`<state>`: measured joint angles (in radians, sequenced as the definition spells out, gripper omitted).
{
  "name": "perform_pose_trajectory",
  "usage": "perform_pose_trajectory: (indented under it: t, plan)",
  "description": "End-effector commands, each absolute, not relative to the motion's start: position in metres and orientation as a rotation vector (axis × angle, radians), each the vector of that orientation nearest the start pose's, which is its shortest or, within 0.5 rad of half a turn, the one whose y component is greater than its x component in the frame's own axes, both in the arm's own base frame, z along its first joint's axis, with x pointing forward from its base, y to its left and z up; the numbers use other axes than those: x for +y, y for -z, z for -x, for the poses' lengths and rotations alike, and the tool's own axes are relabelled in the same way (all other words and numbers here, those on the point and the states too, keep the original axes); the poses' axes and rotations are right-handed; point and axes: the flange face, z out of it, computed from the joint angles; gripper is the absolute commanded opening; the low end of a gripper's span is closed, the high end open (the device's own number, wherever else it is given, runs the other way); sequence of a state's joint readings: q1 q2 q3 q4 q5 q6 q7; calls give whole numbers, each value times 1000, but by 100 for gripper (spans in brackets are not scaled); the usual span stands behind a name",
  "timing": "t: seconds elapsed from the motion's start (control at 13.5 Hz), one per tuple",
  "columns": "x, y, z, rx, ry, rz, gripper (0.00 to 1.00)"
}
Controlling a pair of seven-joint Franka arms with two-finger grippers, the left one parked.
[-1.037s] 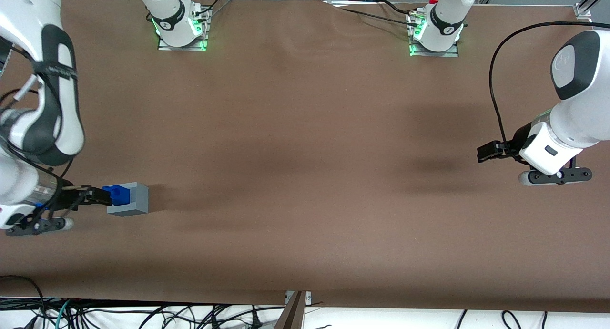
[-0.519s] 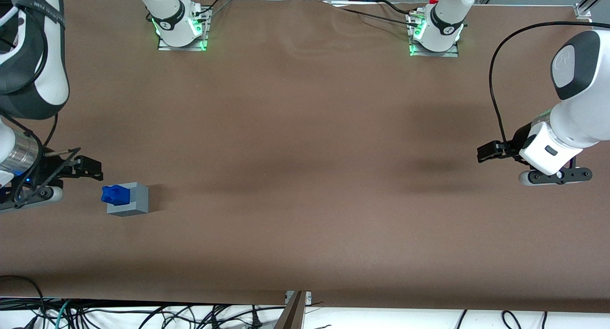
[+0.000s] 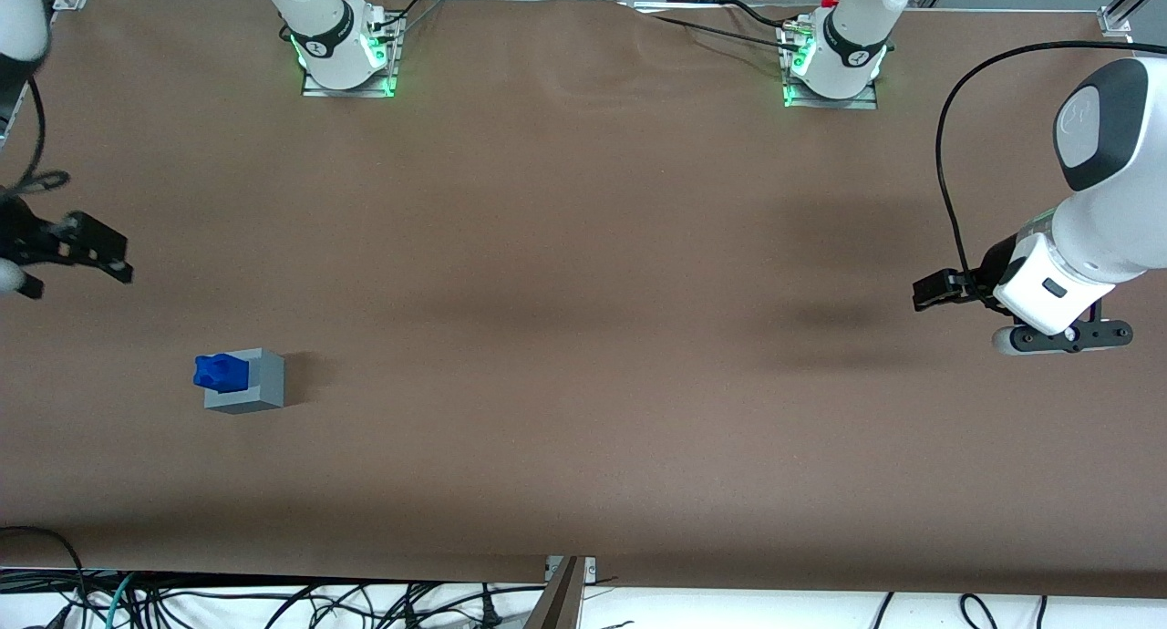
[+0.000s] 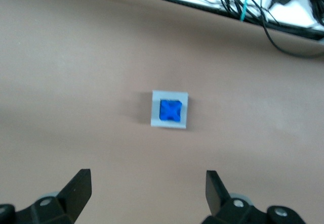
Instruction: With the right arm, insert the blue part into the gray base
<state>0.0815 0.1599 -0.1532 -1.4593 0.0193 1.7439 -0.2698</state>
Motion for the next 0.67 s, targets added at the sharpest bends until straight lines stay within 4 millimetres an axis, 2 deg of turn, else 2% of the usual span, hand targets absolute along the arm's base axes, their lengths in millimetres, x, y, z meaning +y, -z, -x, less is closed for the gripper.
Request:
perform_pose_trajectory:
  t: [0.0, 0.15, 0.37, 0.44, 0.59]
  plan:
    - [-39, -589, -592, -297, 115, 3142, 100]
    - [-40, -585, -585, -229, 96, 3143, 100]
    - [-45, -581, -589, -196, 62, 3147, 100]
    - [-46, -587, -590, -197, 78, 3150, 100]
    - [-45, -586, -594, -194, 84, 3149, 100]
